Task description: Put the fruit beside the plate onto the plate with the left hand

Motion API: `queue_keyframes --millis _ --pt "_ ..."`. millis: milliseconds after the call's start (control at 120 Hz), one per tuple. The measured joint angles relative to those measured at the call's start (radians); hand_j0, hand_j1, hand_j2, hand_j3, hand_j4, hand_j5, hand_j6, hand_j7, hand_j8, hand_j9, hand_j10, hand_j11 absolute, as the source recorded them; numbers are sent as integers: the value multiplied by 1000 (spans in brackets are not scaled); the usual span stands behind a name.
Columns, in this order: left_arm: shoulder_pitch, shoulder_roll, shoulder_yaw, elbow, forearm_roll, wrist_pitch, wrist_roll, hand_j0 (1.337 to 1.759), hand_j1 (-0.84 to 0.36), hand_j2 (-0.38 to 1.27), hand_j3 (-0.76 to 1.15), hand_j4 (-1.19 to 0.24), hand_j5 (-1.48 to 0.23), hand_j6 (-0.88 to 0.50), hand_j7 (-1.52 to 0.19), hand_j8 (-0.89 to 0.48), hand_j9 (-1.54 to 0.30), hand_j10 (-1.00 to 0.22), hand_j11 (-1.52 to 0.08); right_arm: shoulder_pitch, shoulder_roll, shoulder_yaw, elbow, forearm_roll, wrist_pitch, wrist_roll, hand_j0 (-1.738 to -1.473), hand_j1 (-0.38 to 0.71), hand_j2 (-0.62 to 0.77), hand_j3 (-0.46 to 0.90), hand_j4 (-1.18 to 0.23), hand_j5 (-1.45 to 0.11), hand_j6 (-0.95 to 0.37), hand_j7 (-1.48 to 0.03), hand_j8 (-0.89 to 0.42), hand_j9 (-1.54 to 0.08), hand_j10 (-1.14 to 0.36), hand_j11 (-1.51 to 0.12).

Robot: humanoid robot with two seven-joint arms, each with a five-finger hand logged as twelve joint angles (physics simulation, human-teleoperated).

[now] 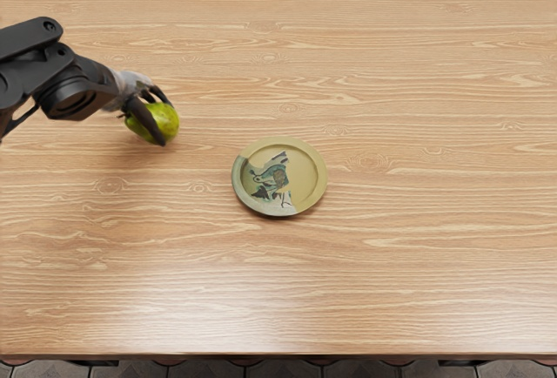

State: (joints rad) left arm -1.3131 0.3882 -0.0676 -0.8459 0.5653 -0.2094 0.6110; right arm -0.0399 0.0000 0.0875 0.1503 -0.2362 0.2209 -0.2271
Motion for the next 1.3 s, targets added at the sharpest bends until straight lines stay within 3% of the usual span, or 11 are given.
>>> queue_keyframes --millis 225,400,550,600,642,700,867,917,1092,1300 --pt "0 -16 -124 0 -42 -161 0 1649 -341 382 0 -278 -890 -163 -882 -175 -885 -388 -898 0 0 0 0 0 0 0 -1658 -322 -5 0 -22 -29 -22 -29 -22 -29 -22 -29" --pt "-5 -54 -184 0 -63 -237 0 1651 -268 313 0 -334 -879 -213 -877 -216 -883 -428 -890 0 0 0 0 0 0 0 -1658 -322 -5 0 -22 -29 -22 -29 -22 -29 -22 -29" --pt "-12 -119 -201 0 -74 -259 -1 1651 -281 344 0 -343 -871 -219 -871 -218 -888 -431 -895 0 0 0 0 0 0 0 -1658 -322 -5 0 -22 -29 -22 -29 -22 -29 -22 -29" --pt "-12 -135 -202 0 -72 -261 -1 1651 -253 281 0 -367 -862 -246 -868 -237 -885 -438 -891 0 0 0 0 0 0 0 -1658 -322 -5 0 -22 -29 -22 -29 -22 -29 -22 -29" --pt "-11 -168 -201 -1 -75 -263 -1 1651 -273 341 0 -358 -871 -226 -869 -229 -887 -443 -893 0 0 0 0 0 0 0 -1658 -322 -5 0 -22 -29 -22 -29 -22 -29 -22 -29" --pt "-7 -181 -199 -1 -74 -263 0 1652 -229 250 0 -378 -872 -244 -867 -246 -885 -454 -890 0 0 0 0 0 0 0 -1658 -322 -5 0 -22 -29 -22 -29 -22 -29 -22 -29" --pt "-1 -218 -195 -1 -71 -264 -1 1653 -196 264 0 -425 -858 -290 -860 -284 -876 -491 -880 0 0 0 0 0 0 0 -1658 -322 -5 0 -22 -29 -22 -29 -22 -29 -22 -29" --pt "-5 -225 -192 -1 -70 -263 0 1654 -164 212 0 -424 -799 -304 -800 -300 -813 -503 -816 0 0 0 0 0 0 0 -1658 -322 -5 0 -22 -29 -22 -29 -22 -29 -22 -29" --pt "-16 -219 -201 -1 -70 -271 0 1656 113 93 0 -195 -359 -144 -359 -143 -365 -229 -366 0 0 0 0 0 0 0 -1658 -322 -5 0 -22 -29 -22 -29 -22 -29 -22 -29" --pt "-10 -84 -305 -1 -128 -378 0 1657 256 35 0 -78 -138 -60 -138 -59 -140 -90 -141 0 0 0 0 0 0 0 -1658 -322 -5 0 -22 -29 -22 -29 -22 -29 -22 -29"
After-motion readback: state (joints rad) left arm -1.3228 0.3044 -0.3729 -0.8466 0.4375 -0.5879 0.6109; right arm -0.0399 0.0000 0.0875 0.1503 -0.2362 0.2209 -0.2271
